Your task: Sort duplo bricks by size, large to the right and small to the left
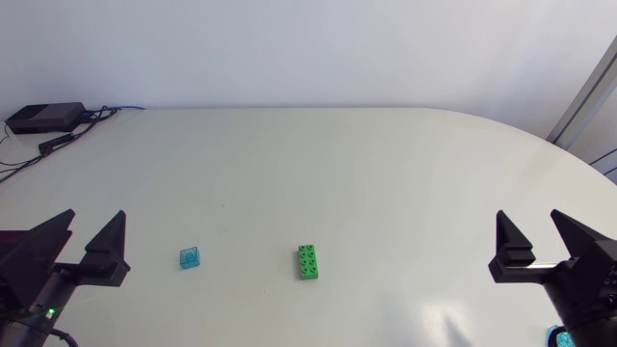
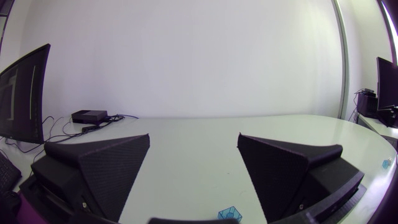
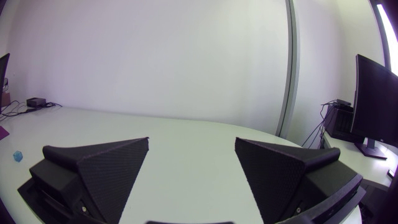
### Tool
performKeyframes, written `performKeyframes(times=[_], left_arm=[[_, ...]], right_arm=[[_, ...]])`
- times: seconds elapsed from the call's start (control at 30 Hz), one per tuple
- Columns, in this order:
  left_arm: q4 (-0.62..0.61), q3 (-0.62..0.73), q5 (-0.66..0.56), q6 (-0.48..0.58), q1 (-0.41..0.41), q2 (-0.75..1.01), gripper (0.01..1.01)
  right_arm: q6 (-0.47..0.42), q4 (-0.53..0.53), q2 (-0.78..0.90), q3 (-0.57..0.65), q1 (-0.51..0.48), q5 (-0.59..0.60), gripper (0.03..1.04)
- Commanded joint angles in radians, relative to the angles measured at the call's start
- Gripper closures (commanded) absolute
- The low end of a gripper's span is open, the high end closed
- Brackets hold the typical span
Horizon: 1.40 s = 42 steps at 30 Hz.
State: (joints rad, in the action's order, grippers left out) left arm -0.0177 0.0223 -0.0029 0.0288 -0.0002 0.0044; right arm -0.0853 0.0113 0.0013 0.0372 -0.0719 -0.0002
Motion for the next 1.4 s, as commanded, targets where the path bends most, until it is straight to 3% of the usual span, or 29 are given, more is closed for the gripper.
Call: performKeyframes(times=[0.0,0.83,1.07,1.37], left_arm=[[0.005,-0.021,0.003,-0.004,-0.006,-0.014,0.046],[0.01,-0.019,0.003,-0.006,-0.05,-0.017,0.064],[-0.054,0.07,0.003,-0.004,-0.06,-0.007,0.075],[-0.128,0.301,0.001,-0.081,-0.069,0.35,0.075]], right_arm=[[0.024,-0.02,-0.006,-0.037,0.001,-0.007,0.06],[0.022,-0.019,-0.009,-0.037,0.021,-0.007,0.06],[0.022,-0.056,-0.006,0.01,0.027,-0.006,0.06],[0.042,-0.143,0.06,0.161,0.044,0.002,0.06]])
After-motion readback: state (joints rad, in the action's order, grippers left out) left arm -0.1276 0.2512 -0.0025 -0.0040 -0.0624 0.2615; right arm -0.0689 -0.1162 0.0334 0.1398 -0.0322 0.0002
